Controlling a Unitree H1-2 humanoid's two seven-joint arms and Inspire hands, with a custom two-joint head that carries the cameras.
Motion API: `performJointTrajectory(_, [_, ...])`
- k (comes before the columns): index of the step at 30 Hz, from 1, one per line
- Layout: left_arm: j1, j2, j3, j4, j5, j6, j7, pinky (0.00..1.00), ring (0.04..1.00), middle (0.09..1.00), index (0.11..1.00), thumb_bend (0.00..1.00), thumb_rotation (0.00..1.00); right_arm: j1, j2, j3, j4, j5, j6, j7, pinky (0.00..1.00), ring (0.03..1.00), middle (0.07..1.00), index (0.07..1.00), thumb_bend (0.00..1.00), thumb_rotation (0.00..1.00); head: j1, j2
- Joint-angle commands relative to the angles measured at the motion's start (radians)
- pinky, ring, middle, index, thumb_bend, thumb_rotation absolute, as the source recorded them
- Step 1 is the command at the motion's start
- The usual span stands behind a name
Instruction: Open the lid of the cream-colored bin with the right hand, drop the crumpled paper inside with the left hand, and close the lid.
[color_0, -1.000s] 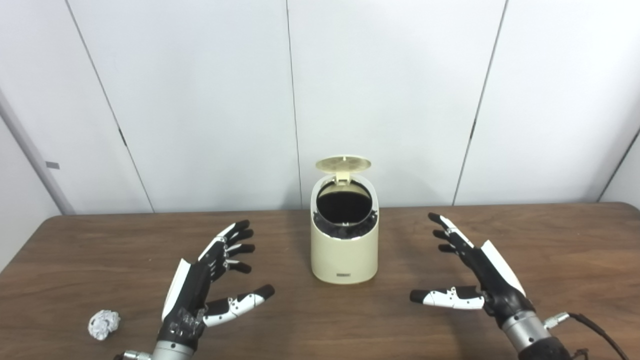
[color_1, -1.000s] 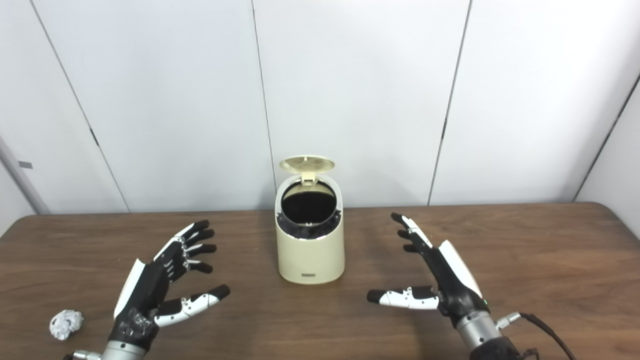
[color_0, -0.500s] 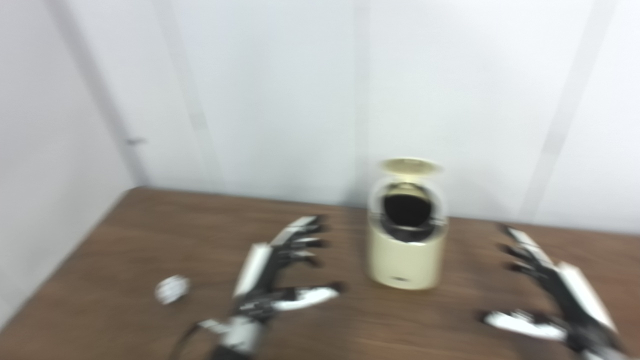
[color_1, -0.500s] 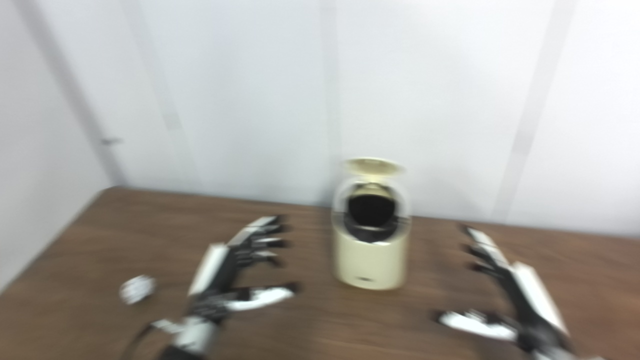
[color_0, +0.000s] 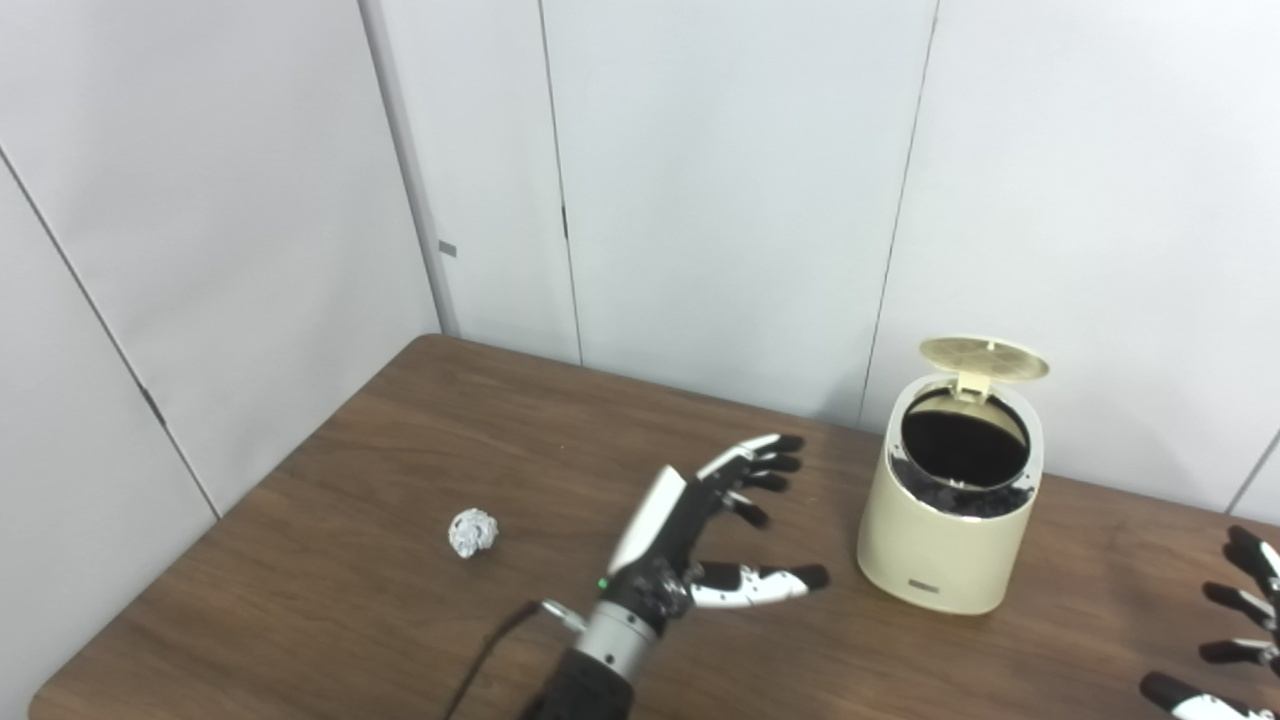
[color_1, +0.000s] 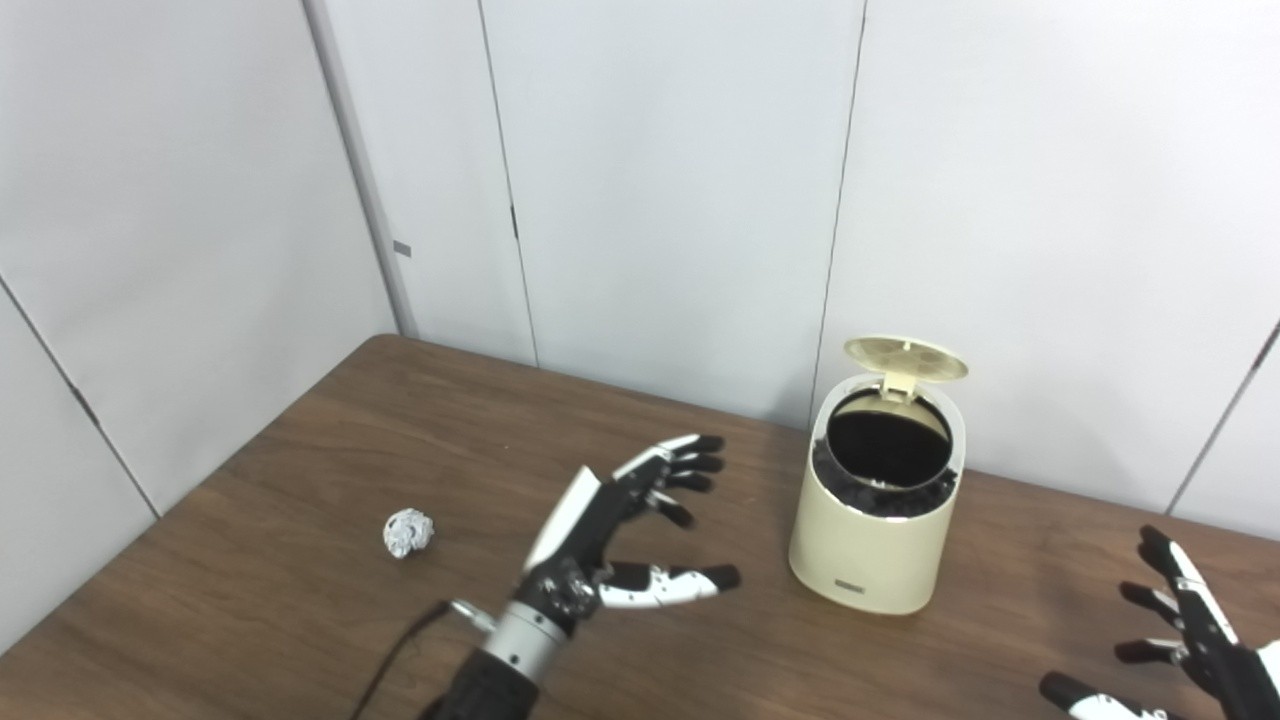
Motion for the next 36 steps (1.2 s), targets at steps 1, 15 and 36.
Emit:
performJointTrajectory(1, [-0.015, 0.049, 0.012, -0.093, 0.103, 0.068, -0.024, 0.63, 0.736, 0.775, 0.792, 0.73, 0.13, -0.035, -0.009, -0.011, -0.028, 0.022, -0.031, -0.004, 0.59, 0.848, 0.945, 0.947, 0.98, 0.56, 0.003, -0.001])
performJointTrajectory(15, [-0.006, 0.38, 0.114, -0.203, 0.222, 0.27, -0.246, 0.51, 0.643, 0.714, 0.742, 0.81, 0.04, -0.051, -0.012, 0.004, -0.023, 0.007, -0.028, -0.002, 0.44, 0.802, 0.923, 0.923, 0.99, 0.58, 0.025, -0.008])
performJointTrajectory(36, [0.025, 0.604, 0.131, -0.119, 0.607, 0.311, -0.464, 0.5, 0.715, 0.796, 0.776, 0.92, 0.17, -0.051, -0.008, 0.01, -0.018, 0.0, -0.041, -0.01, 0.35, 0.839, 0.959, 0.951, 0.96, 0.58, 0.023, 0.0])
